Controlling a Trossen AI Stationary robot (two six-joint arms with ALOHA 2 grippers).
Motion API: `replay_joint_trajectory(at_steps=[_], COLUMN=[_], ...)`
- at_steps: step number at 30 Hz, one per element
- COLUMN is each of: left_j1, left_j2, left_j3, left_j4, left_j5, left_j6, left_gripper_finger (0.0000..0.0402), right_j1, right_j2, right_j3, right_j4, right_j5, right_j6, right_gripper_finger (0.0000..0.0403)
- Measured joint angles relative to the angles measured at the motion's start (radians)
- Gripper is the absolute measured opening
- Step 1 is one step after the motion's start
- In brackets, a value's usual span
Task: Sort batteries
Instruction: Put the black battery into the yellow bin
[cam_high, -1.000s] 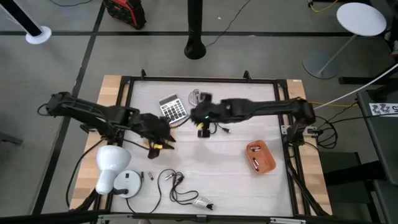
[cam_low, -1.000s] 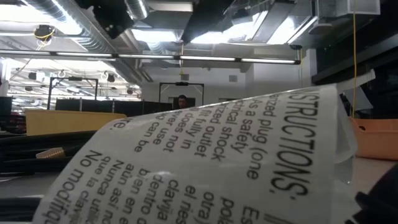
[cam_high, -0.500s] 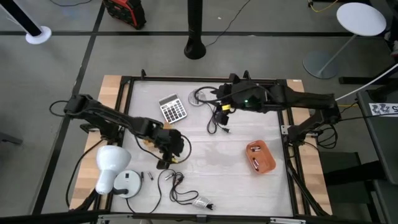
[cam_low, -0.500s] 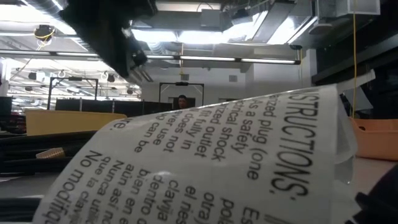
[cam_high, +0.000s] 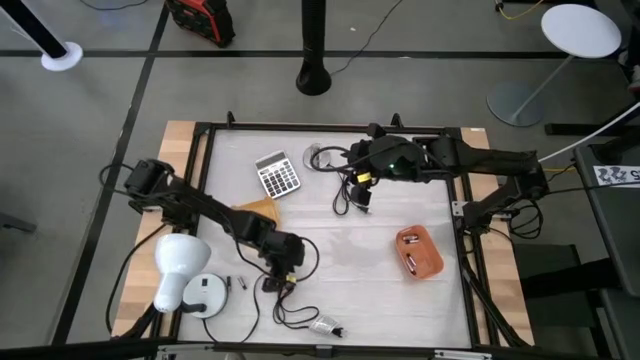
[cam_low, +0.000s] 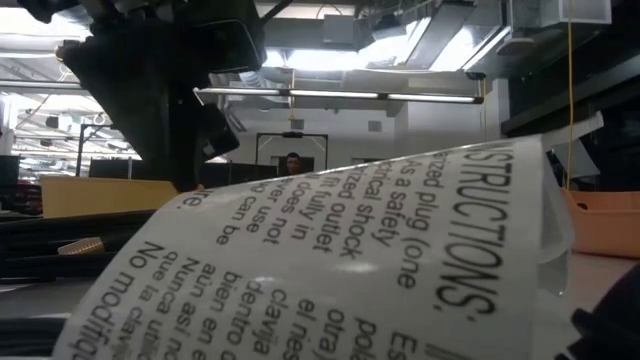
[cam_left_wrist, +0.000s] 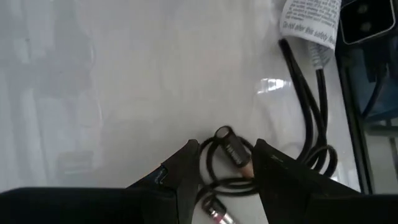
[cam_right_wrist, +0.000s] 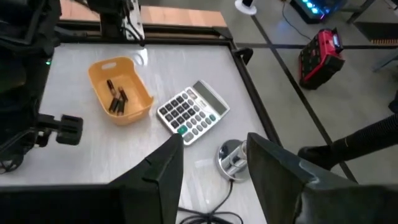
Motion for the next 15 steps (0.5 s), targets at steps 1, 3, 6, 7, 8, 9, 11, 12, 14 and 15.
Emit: replay_joint_trajectory(at_steps=[1,3,6,7,8,9,11,12,14,15], left_j1=[-0.004,-0.011,-0.017,-0.017,-0.017,-0.017,-0.023,-0.023,-0.029,-0.032], left_j2=[0.006,0.012,0.02,0.023,0.027,0.029,0.038,0.043,0.055,0.062], left_j3=[0.0,0.0,0.0,0.0,0.0,0.0,0.0,0.001,0.001,0.001], left_j4=[0.012,0.022,0.045,0.045,0.052,0.056,0.067,0.084,0.095,0.097], left_j5=[0.001,0.0,0.0,0.0,0.0,0.0,0.0,-0.001,-0.001,-0.001], left_j6=[-0.02,-0.044,-0.087,-0.099,-0.109,-0.123,-0.151,-0.163,-0.186,-0.201], left_gripper_finger=[0.0136,0.0136,0.0136,0.0136,0.0136,0.0136,0.0136,0.0136,0.0136,0.0136], right_j1=[0.0,0.0,0.0,0.0,0.0,0.0,0.0,0.0,0.0,0.0], right_j2=[0.0,0.0,0.0,0.0,0.0,0.0,0.0,0.0,0.0,0.0], right_j3=[-0.001,0.0,0.0,0.0,0.0,0.0,0.0,0.0,0.0,0.0], right_j4=[-0.008,-0.016,-0.03,-0.032,-0.032,-0.034,-0.04,-0.041,-0.054,-0.059], right_j5=[0.0,0.0,0.0,0.0,-0.001,-0.007,-0.008,-0.008,-0.008,-0.01], right_j6=[0.0,0.0,0.0,0.0,0.0,0.001,0.001,0.001,0.001,0.001], right_gripper_finger=[0.0169,0.0169,0.0169,0.0169,0.0169,0.0169,0.0169,0.0169,0.0169,0.0169])
